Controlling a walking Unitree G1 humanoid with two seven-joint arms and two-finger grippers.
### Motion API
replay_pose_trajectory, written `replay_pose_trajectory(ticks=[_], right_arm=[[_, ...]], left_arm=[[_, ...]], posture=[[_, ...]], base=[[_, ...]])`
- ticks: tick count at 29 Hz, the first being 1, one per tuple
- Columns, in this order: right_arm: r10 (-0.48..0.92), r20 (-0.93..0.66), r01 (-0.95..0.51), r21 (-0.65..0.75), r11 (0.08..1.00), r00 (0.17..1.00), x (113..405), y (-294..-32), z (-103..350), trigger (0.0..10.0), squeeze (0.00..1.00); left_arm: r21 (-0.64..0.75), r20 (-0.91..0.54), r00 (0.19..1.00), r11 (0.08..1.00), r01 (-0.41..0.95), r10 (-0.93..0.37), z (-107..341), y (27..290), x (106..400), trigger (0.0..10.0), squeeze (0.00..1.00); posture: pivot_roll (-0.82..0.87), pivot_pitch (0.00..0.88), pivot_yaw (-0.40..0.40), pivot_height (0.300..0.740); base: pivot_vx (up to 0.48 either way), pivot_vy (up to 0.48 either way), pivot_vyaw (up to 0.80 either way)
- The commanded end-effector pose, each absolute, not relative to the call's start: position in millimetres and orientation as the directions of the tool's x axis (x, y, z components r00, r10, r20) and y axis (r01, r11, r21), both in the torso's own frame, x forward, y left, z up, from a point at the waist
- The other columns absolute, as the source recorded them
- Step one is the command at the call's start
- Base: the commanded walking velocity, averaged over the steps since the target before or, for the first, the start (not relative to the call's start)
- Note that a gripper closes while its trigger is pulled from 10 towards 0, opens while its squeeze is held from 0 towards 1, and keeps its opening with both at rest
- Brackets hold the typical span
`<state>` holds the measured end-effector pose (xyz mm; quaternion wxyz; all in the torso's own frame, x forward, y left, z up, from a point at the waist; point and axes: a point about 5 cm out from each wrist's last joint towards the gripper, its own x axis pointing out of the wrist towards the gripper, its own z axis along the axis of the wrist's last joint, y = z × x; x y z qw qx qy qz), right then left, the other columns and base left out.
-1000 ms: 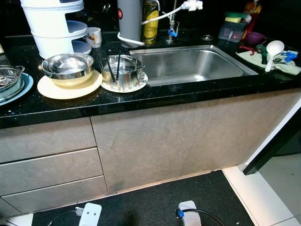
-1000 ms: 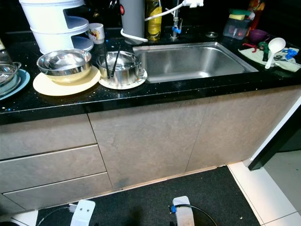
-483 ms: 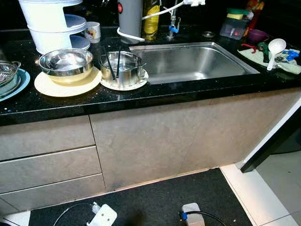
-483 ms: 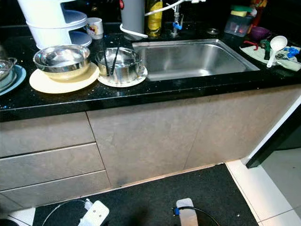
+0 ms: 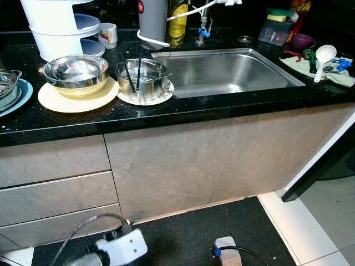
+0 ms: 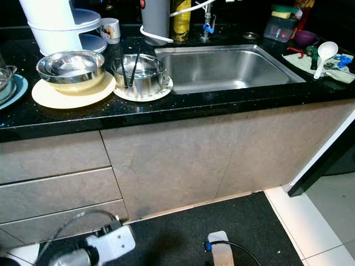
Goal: Kitchen organization
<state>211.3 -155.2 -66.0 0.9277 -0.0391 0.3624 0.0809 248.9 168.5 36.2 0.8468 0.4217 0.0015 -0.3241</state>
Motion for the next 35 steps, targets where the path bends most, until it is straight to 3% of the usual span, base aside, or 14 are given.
replay_pose_trajectory(ticks=[1,12,18,32,35], right_arm=[[0.113,-0.690,-0.166,-0.010,0.986,0.715,206,-156,-69,10.0,0.00],[0.110,-0.688,-0.159,-0.008,0.987,0.718,206,-155,-69,10.0,0.00],[0.107,-0.686,-0.155,-0.008,0.988,0.720,207,-155,-69,10.0,0.00],[0.096,-0.680,-0.138,-0.008,0.990,0.727,207,-157,-68,10.0,0.00],[0.093,-0.681,-0.135,-0.009,0.991,0.727,206,-158,-69,10.0,0.00]], left_arm=[[0.731,-0.295,0.768,0.383,0.564,-0.568,32,170,241,10.0,0.00],[0.697,-0.311,0.759,0.406,0.592,-0.573,46,196,254,10.0,0.00],[0.691,-0.389,0.726,0.341,0.637,-0.568,42,210,257,10.0,0.00],[0.724,-0.354,0.727,0.319,0.611,-0.588,53,221,266,10.0,0.00],[0.781,-0.299,0.757,0.307,0.544,-0.581,59,224,269,10.0,0.00]], posture=[[-0.05,0.171,-0.067,0.740],[-0.05,0.160,-0.060,0.740],[-0.05,0.154,-0.053,0.740],[-0.06,0.159,-0.044,0.740],[-0.06,0.159,-0.044,0.740]], base=[[0.000,0.000,0.00],[0.000,0.000,0.00],[0.000,0.000,0.00],[0.000,0.000,0.00],[0.000,0.000,0.00]])
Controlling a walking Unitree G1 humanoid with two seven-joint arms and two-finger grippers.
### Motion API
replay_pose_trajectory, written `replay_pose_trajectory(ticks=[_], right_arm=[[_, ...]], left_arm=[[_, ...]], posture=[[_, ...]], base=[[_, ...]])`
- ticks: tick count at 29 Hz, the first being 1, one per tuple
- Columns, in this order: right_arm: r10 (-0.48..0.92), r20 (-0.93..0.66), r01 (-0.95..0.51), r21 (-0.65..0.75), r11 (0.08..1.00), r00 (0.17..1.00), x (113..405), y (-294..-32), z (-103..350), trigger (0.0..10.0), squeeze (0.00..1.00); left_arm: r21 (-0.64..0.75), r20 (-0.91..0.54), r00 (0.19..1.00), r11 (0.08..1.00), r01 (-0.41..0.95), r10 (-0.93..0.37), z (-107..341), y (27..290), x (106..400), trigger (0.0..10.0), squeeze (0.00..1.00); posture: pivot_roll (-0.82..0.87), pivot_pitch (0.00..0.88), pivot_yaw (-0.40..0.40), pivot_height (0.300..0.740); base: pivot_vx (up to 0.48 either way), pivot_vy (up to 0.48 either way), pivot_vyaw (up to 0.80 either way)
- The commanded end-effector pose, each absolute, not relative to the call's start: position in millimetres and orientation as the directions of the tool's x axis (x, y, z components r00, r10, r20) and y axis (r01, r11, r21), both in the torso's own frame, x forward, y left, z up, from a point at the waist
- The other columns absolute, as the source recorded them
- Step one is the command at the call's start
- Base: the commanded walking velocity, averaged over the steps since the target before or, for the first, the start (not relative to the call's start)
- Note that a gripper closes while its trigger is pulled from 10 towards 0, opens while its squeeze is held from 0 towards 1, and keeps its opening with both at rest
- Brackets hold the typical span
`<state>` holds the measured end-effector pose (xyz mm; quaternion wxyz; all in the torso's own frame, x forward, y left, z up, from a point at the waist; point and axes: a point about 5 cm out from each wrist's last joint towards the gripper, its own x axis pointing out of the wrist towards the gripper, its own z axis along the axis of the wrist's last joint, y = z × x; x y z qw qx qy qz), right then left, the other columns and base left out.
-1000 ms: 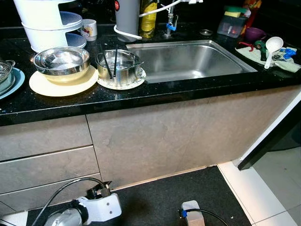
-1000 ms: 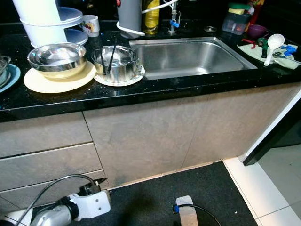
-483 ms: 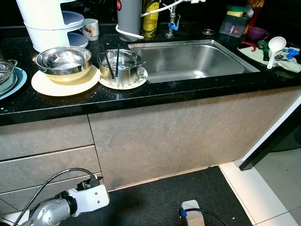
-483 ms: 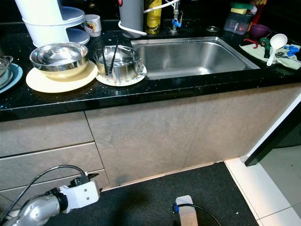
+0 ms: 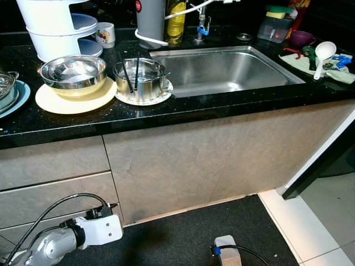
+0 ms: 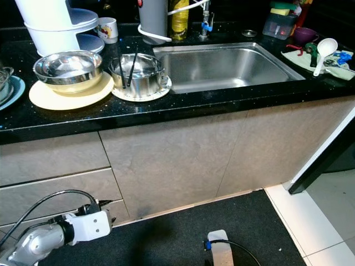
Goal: Kitchen organization
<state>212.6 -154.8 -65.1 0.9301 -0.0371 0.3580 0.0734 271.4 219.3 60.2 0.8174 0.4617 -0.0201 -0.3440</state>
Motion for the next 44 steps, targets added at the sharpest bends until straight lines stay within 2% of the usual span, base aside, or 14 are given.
replay_pose_trajectory(ticks=[1,3,9,11,12,14,27,44], right_arm=[[0.093,-0.681,-0.135,-0.009,0.991,0.727,206.2,-158.0,-68.6,10.0,0.00],[0.093,-0.684,-0.135,-0.008,0.991,0.724,204.9,-158.3,-69.3,10.0,0.00],[0.097,-0.686,-0.140,-0.007,0.990,0.721,204.7,-157.6,-69.6,10.0,0.00],[0.098,-0.685,-0.140,-0.007,0.990,0.722,205.0,-157.3,-69.4,10.0,0.00],[0.098,-0.685,-0.141,-0.006,0.990,0.722,205.3,-157.1,-69.2,10.0,0.00],[0.101,-0.685,-0.145,-0.006,0.989,0.722,205.2,-156.6,-69.3,10.0,0.00],[0.119,-0.691,-0.176,-0.013,0.984,0.713,207.0,-154.3,-68.9,10.0,0.00],[0.116,-0.691,-0.170,-0.010,0.985,0.713,203.7,-155.4,-70.3,10.0,0.00]], left_arm=[[0.781,-0.299,0.757,0.307,0.544,-0.581,59.2,223.7,269.0,10.0,0.00],[0.798,-0.246,0.779,0.335,0.501,-0.577,62.8,223.7,270.3,10.0,0.00],[0.792,-0.237,0.799,0.366,0.488,-0.552,62.0,225.9,272.5,10.0,0.00],[0.781,-0.252,0.795,0.370,0.504,-0.551,60.7,226.2,273.1,10.0,0.00],[0.742,-0.292,0.774,0.378,0.554,-0.562,57.0,225.2,273.0,10.0,0.00],[0.715,-0.312,0.751,0.377,0.589,-0.582,55.1,224.1,272.0,10.0,0.00],[0.723,-0.306,0.754,0.373,0.581,-0.582,55.1,223.2,274.7,10.0,0.00],[0.710,-0.317,0.749,0.378,0.594,-0.582,54.2,226.7,274.7,10.0,0.00]], posture=[[-0.06,0.159,-0.044,0.740],[-0.06,0.168,-0.044,0.740],[-0.06,0.168,-0.044,0.740],[-0.06,0.168,-0.044,0.740],[-0.06,0.168,-0.044,0.740],[-0.06,0.172,-0.048,0.740],[-0.04,0.164,-0.072,0.740],[-0.05,0.165,-0.056,0.740]], base=[[0.000,0.000,0.00],[0.000,0.000,0.00],[0.000,0.000,0.00],[0.000,0.000,0.00],[0.000,0.000,0.00],[0.000,0.000,0.00],[0.000,0.000,0.00],[0.000,0.000,0.00]])
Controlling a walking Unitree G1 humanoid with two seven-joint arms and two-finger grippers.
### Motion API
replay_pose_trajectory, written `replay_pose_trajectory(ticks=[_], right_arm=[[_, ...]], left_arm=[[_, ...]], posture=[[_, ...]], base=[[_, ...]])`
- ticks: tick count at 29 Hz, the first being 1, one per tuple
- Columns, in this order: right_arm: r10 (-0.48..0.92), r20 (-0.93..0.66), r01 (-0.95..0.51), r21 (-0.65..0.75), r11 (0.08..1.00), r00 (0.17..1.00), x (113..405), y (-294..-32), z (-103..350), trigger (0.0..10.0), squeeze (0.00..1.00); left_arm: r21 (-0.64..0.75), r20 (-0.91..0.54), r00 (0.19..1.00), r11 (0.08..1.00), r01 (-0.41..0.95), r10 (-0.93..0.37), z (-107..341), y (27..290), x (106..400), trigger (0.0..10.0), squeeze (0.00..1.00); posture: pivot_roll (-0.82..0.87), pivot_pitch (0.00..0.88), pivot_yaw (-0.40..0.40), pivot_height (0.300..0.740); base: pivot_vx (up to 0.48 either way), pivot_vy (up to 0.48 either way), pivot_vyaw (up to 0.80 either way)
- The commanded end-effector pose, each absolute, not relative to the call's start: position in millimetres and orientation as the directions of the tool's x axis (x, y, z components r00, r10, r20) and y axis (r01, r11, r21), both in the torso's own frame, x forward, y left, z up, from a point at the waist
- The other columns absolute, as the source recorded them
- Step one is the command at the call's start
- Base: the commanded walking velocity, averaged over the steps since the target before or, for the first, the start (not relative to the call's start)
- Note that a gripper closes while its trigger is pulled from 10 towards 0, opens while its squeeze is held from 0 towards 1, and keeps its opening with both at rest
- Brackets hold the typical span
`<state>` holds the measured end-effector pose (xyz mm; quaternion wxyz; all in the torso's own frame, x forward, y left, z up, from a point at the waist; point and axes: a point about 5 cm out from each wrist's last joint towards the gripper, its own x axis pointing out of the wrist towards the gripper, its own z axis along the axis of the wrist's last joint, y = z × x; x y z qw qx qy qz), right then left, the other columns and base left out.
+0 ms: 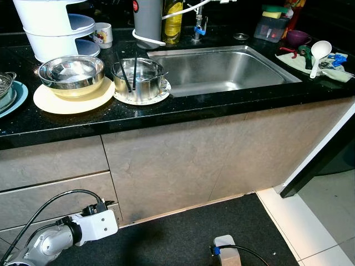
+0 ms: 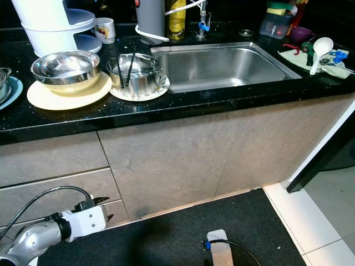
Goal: Kitchen organization
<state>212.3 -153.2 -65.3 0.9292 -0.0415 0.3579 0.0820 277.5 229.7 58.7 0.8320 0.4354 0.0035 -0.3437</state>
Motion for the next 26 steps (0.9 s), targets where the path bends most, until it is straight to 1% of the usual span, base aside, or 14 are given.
replay_pose_trajectory(ticks=[1,26], right_arm=[[0.116,-0.690,-0.169,-0.010,0.986,0.714,203.7,-155.2,-70.3,10.0,0.00],[0.117,-0.687,-0.175,-0.015,0.984,0.718,204.9,-157.0,-69.4,10.0,0.00]], left_arm=[[0.709,-0.318,0.749,0.378,0.595,-0.581,54.0,227.0,274.5,10.0,0.00],[0.706,-0.323,0.748,0.378,0.598,-0.580,50.9,225.4,273.7,10.0,0.00]], posture=[[-0.05,0.166,-0.051,0.740],[-0.06,0.149,-0.055,0.740]], base=[[0.000,0.000,0.00],[0.000,0.000,0.00]])
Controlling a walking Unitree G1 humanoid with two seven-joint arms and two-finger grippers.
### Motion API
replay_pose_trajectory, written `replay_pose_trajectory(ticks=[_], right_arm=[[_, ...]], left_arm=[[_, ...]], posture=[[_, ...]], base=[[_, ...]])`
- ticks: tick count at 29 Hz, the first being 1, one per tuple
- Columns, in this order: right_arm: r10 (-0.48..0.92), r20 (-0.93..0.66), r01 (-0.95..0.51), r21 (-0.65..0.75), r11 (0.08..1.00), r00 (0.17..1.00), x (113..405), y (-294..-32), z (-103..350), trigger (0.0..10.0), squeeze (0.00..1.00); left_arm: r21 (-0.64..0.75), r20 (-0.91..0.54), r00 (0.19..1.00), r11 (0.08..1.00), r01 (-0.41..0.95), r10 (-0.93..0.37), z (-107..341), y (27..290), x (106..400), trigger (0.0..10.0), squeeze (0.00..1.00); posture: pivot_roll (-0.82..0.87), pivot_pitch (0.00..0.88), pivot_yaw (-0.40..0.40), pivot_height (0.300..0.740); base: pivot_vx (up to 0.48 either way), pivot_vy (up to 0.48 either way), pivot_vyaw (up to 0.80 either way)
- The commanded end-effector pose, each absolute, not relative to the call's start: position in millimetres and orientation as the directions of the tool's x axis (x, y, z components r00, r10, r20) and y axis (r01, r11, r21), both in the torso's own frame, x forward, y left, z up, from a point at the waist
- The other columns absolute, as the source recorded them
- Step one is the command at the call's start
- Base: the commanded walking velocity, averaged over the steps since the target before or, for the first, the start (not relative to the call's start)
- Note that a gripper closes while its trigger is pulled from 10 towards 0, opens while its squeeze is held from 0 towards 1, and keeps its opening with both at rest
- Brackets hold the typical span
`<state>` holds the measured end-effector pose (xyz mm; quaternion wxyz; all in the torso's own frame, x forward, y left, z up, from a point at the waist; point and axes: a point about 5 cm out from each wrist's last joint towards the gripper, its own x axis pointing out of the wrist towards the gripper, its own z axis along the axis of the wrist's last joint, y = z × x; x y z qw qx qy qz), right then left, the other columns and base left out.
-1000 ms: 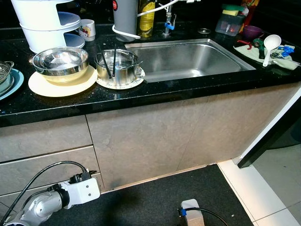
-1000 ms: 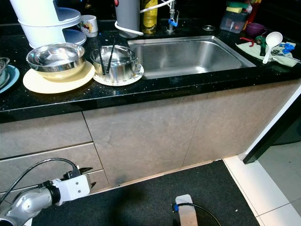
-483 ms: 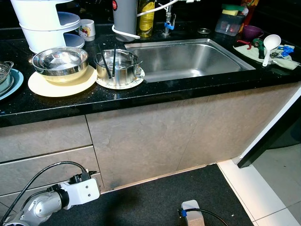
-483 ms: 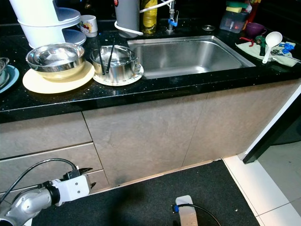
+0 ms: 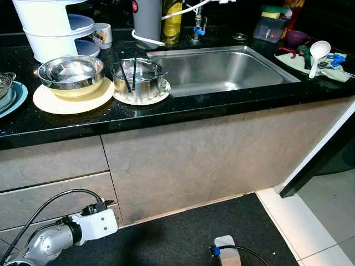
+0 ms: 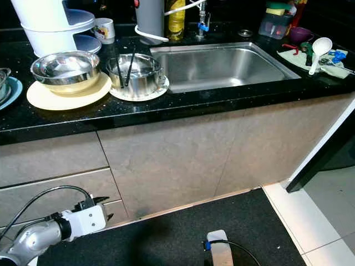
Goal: Kitchen organization
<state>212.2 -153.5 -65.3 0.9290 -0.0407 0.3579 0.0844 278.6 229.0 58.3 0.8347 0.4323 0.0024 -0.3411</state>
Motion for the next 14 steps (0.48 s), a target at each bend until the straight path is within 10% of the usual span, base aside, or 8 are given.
replay_pose_trajectory(ticks=[1,14], right_arm=[[0.117,-0.687,-0.175,-0.015,0.984,0.718,204.9,-157.0,-69.4,10.0,0.00],[0.117,-0.686,-0.178,-0.019,0.984,0.718,206.1,-158.6,-68.6,10.0,0.00]], left_arm=[[0.706,-0.323,0.748,0.378,0.598,-0.580,50.9,225.4,273.7,10.0,0.00],[0.707,-0.318,0.745,0.377,0.599,-0.587,50.1,222.7,273.5,10.0,0.00]], posture=[[-0.06,0.149,-0.055,0.740],[-0.06,0.162,-0.064,0.740]], base=[[0.000,0.000,0.00],[0.000,0.000,0.00]])
